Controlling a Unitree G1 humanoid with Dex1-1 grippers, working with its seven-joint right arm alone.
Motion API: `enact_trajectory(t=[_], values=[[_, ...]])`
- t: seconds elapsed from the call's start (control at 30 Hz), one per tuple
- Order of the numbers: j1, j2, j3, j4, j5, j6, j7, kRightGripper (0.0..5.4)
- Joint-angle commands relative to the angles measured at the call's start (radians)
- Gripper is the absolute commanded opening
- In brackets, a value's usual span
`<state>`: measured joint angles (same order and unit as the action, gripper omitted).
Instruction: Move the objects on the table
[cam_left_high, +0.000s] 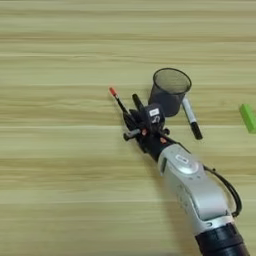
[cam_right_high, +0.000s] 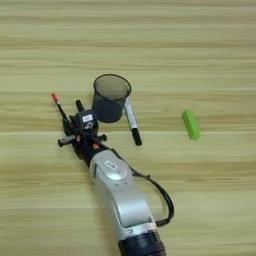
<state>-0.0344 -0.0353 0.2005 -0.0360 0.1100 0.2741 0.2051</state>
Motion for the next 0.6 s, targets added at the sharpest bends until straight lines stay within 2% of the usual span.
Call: enact_trajectory(t=[0.03, 0.3, 0.6], values=[[-0.065, 0.018, -0.013, 0.007, -0.010, -0.053, -0.003, 0.69], [-0.085, 0.020, -0.028, 0.086, -0.026, -0.052, -0.008, 0.69], [-0.096, 0.025, -0.035, 0.112, -0.034, -0.056, -0.002, 0.69]])
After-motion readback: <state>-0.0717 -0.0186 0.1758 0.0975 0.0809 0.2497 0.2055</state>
